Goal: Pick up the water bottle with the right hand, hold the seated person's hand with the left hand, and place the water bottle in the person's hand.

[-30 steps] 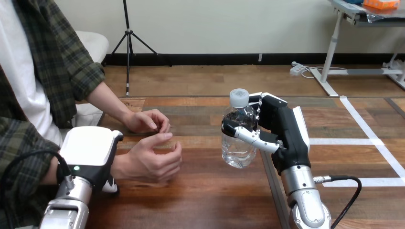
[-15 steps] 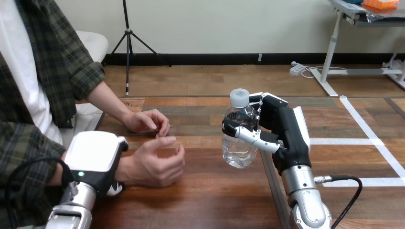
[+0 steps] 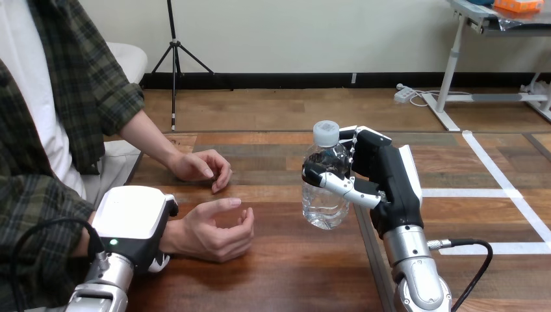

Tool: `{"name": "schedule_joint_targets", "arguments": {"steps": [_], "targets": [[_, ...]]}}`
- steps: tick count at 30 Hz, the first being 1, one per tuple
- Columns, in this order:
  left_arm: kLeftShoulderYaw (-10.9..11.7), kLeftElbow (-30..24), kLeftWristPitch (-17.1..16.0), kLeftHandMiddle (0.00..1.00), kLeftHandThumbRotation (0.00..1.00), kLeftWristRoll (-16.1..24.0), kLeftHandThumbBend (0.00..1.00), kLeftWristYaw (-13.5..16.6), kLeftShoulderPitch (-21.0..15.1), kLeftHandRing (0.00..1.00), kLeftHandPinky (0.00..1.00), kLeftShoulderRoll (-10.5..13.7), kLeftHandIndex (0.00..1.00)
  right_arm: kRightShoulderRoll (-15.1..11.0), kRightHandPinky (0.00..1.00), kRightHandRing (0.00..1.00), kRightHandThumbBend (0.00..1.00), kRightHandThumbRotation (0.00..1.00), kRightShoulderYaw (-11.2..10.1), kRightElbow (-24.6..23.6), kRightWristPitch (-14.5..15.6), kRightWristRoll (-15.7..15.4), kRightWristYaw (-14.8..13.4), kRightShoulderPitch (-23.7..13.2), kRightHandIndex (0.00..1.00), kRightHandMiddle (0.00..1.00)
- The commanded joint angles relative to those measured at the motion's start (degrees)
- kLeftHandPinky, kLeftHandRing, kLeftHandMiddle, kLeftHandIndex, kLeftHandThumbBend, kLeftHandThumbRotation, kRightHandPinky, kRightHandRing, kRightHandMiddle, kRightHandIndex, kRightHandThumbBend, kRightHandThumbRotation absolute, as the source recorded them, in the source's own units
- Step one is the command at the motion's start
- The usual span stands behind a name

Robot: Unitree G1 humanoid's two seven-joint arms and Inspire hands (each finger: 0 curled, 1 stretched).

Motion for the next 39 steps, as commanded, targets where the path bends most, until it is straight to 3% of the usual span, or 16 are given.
{"name": "schedule_joint_targets", "arguments": {"steps": [1,17,23,26,39], "targets": [[-1.5,2.1,-1.4,0.68,0.0,-1.6,0.86,0.1,-1.4,0.65,0.64,-0.1,0.66,-0.5,0.37,0.41,0.61,0.0,-0.9,-3.7,-1.5,1.1,0.0,-3.7,0.49,0.46],[-2.1,1.4,-1.4,0.63,0.0,-3.1,0.84,-0.8,-1.3,0.6,0.59,-0.9,0.62,-0.6,0.37,0.41,0.61,0.0,-1.2,-3.7,-1.2,1.7,0.7,-4.1,0.49,0.46],[-2.1,1.6,-2.5,0.62,0.0,-3.7,0.82,0.7,-1.2,0.59,0.58,-1.0,0.61,-0.6,0.38,0.42,0.61,0.0,-1.3,-3.6,-1.1,1.9,0.9,-4.2,0.49,0.46],[-2.1,1.3,-1.9,0.62,0.0,-4.0,0.81,-0.2,-1.2,0.6,0.57,-1.2,0.61,-0.9,0.38,0.42,0.61,0.0,-1.1,-3.5,-1.3,1.3,0.4,-4.3,0.49,0.46],[-2.1,1.2,-3.1,0.61,0.0,-5.8,0.8,1.2,-1.0,0.58,0.55,-1.5,0.59,-0.9,0.38,0.42,0.62,0.0,-1.1,-3.7,-1.0,0.8,-0.1,-4.3,0.49,0.46]]}}
